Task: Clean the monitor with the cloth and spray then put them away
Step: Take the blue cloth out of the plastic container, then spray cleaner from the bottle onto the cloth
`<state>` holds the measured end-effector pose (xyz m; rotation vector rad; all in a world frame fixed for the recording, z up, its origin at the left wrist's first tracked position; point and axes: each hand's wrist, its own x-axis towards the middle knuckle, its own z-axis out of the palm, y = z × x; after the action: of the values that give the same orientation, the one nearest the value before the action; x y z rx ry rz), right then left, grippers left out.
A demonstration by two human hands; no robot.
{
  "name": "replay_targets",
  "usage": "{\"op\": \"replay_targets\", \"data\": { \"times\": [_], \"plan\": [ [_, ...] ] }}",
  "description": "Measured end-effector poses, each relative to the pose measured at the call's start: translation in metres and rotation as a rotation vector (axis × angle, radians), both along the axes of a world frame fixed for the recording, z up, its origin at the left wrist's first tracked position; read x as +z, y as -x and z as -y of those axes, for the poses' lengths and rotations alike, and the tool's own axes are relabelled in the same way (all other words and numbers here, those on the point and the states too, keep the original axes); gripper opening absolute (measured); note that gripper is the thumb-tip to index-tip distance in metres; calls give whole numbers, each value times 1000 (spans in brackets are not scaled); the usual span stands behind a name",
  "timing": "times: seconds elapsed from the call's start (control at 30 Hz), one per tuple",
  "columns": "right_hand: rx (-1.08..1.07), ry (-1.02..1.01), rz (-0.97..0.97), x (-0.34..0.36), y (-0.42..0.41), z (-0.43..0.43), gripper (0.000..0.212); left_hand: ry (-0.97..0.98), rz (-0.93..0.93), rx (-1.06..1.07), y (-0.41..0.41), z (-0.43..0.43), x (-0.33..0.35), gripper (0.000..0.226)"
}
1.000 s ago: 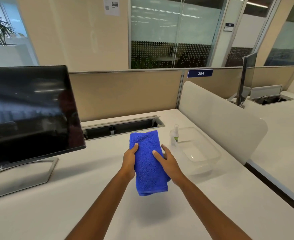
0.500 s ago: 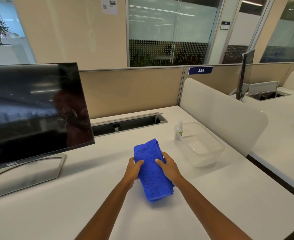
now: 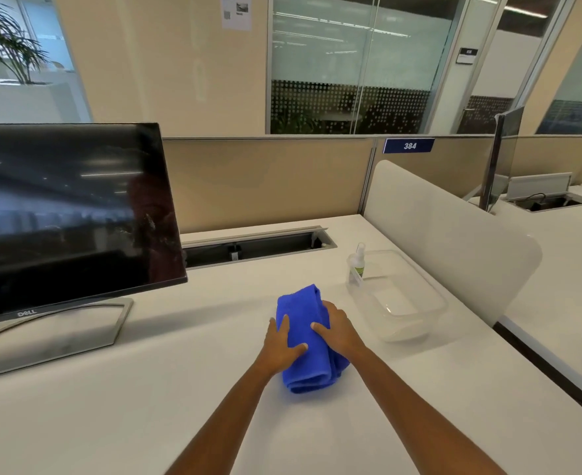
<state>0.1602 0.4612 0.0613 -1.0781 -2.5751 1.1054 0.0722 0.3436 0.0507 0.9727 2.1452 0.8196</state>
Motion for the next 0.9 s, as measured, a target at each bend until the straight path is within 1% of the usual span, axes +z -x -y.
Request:
{"op": "replay_targets", "data": {
  "times": [0.1,0.2,0.3,0.4,0.43,0.5,0.53,0.6,0.67,0.7,0.77,0.8,0.83,0.9],
  "plan": [
    [27,-165,146,-10,-5,-5,66,110,-262,-98,-8,-5,-9,84],
    [105,-331,157,-21,-9,-6,61,184,-460,-164,-11,-10,-17,84],
    [233,-441,221,-33,-13,-10,58,211,-573,-182,-13,-16,-25,82],
    [246,-394,276,-42,-15,-16,58,236,-599,-182,-15,-22,-28,84],
    [242,-363,290,-44,-16,-18,59,239,-595,-189,-17,-22,-27,94],
    [246,-319,308,-46,-17,-22,59,233,-584,-187,-19,-25,-29,129],
    [253,-309,308,-46,-17,-24,59,231,-592,-175,-19,-26,-31,140],
    [271,-294,297,-44,-16,-28,58,239,-600,-157,-20,-30,-33,145],
    [279,-273,269,-38,-15,-33,56,241,-602,-130,-21,-33,-31,139],
    [276,-267,243,-34,-14,-35,55,237,-592,-105,-21,-36,-30,128],
    [265,-265,168,-23,-13,-40,52,210,-577,-45,-22,-44,-26,88],
    [256,-264,120,-16,-13,-43,51,196,-570,-19,-22,-49,-24,74],
    [246,-262,66,-10,-13,-46,49,174,-566,2,-23,-54,-21,68],
    [222,-269,-49,3,-13,-54,45,120,-565,27,-22,-67,-14,64]
  ]
}}
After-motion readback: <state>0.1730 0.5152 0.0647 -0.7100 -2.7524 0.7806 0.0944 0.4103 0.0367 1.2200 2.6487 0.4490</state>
